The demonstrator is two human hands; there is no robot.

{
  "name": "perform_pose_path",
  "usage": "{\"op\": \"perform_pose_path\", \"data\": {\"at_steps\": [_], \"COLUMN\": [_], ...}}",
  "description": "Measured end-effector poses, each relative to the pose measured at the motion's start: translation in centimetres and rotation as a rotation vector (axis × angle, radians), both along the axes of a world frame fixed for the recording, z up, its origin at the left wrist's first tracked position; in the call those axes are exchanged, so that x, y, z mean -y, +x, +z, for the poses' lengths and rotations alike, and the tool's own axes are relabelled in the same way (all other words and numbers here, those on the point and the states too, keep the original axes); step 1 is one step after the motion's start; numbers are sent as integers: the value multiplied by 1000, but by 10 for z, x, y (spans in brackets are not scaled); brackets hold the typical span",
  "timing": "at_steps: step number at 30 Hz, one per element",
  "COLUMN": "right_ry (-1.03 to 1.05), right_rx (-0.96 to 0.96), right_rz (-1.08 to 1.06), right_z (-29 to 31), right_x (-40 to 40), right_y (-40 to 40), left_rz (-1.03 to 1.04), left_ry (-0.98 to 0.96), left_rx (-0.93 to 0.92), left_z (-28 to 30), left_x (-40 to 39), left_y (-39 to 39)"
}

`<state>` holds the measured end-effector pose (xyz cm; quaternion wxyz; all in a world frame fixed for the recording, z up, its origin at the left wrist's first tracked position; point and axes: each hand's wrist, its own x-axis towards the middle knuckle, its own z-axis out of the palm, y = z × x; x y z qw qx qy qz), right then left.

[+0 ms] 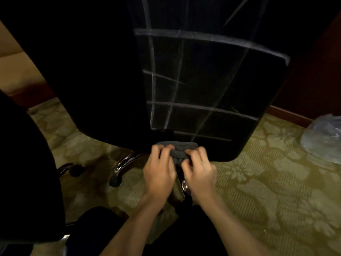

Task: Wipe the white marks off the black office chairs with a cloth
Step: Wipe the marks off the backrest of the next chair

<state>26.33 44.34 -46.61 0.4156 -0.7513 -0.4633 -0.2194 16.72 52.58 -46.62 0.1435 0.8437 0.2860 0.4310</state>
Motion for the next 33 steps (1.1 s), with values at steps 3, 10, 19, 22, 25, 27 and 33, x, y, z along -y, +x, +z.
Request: {"op": "perform_pose_path", "data": {"at_steps": [3,10,19,22,25,27,33], "right_ry": [-11,33,60,67,164,247,269], "right_rx": [-17,-31,-56,-41,19,70,136], "right_rz": [-77,-35,28,36,5,-11,-30], "right_z": [4,25,50,68,121,158,158], "right_x": [27,1,-35,-31,-34,-33,-36], "right_y": [24,7,-22,-16,-10,-9,-4], "left_rz": [-97,-26,32,-14,-18,-22,-36], "left_ry": [25,38,101,124,235,306,366], "left_rx": [-33,-30,13,88,188,245,297], "left_z": [5,26,46,61,118,154,146], "left_x": [22,-3,-32,-32,-37,-39,-44], "left_y": [23,2,-23,-18,-6,1,4]}}
